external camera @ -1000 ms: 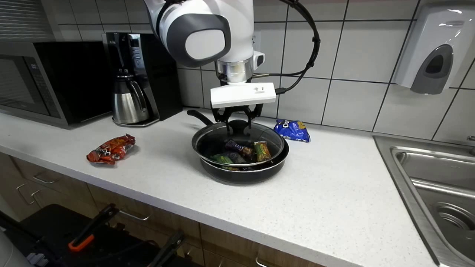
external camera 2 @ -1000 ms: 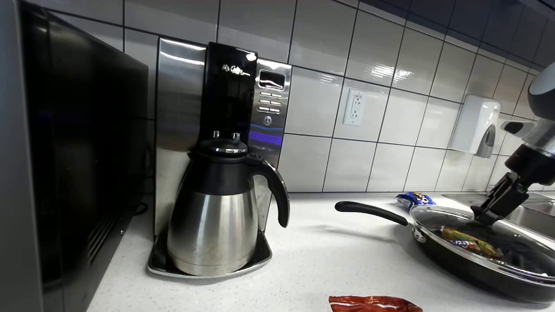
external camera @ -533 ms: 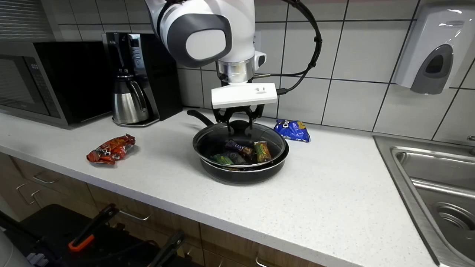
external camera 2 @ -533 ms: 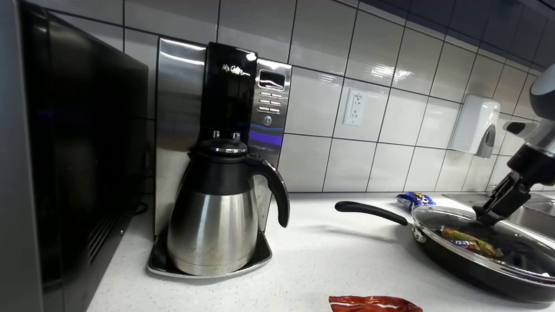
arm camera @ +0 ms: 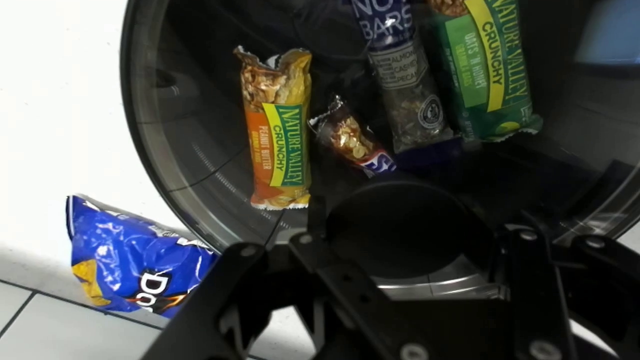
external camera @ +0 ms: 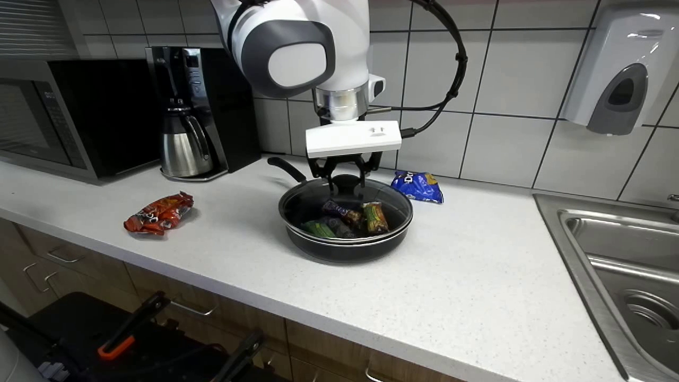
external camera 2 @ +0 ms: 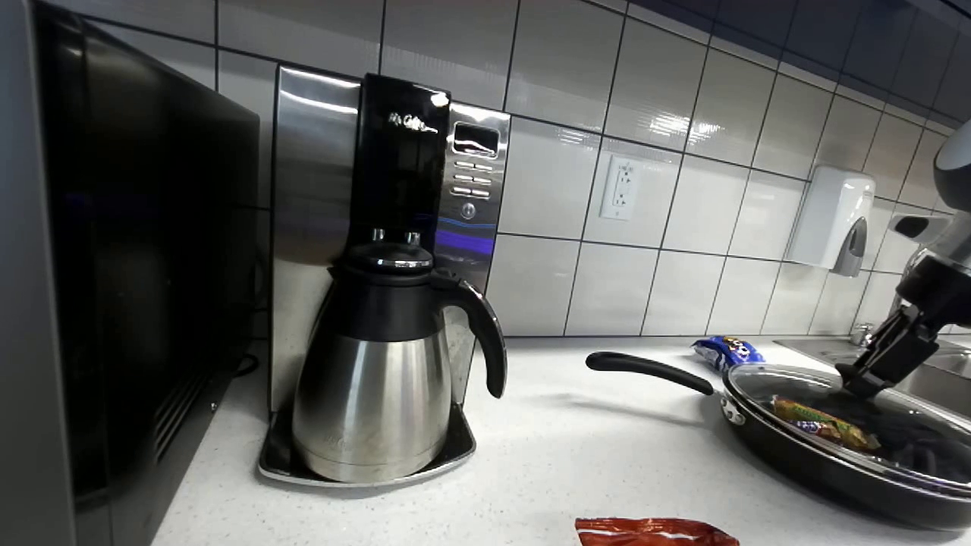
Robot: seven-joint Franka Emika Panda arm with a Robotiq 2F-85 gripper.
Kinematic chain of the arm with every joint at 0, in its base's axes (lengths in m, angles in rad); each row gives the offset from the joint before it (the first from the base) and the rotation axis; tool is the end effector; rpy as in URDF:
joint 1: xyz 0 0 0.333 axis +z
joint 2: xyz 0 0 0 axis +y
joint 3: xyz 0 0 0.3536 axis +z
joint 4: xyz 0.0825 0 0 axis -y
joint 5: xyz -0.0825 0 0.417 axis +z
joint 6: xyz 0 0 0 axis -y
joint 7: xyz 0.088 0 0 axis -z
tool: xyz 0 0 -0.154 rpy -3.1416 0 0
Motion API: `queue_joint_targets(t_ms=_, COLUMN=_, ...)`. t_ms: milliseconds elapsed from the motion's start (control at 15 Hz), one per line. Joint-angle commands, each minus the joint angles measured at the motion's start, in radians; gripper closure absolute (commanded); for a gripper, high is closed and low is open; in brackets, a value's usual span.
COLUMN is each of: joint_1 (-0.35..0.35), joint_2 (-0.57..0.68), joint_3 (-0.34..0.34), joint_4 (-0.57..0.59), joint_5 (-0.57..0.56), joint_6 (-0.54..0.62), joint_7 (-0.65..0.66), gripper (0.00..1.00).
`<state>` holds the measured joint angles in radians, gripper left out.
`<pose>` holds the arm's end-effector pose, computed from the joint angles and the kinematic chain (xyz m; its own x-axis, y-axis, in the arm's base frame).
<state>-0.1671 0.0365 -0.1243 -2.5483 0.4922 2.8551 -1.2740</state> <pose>0.4805 -0.1647 0.2457 0.8147 0.4986 0.2963 0.4834 -0.8660 0.1281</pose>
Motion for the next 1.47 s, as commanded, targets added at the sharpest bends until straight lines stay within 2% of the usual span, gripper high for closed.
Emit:
queue_joint_targets(t_ms=0, joint_1=-0.005, joint_2=-0.05, joint_3=-0.001, joint_4=-0.015, joint_5=0.023, joint_6=0.013, joint_7=-0.048, gripper=0.11)
queue_joint_targets(t_ms=200, joint_1=-0.003, joint_2=-0.052, joint_3=-0.002, joint_4=-0.01, joint_5=0.022, joint_6=0.023, joint_7=-0.049, gripper=0.0)
queue_joint_targets(t_ms=1067, joint_1=0.011, joint_2=-0.089, joint_3=0.001, joint_4=-0.023, joint_5=0.055, joint_6=-0.004, joint_7=-0.107, gripper=0.0)
queue_joint_targets(t_ms=1400, joint_1=0.001, joint_2=-0.133, joint_3=-0.009, joint_4=-0.062, joint_5=0.001, joint_6=-0.031, joint_7=-0.028, gripper=0.0)
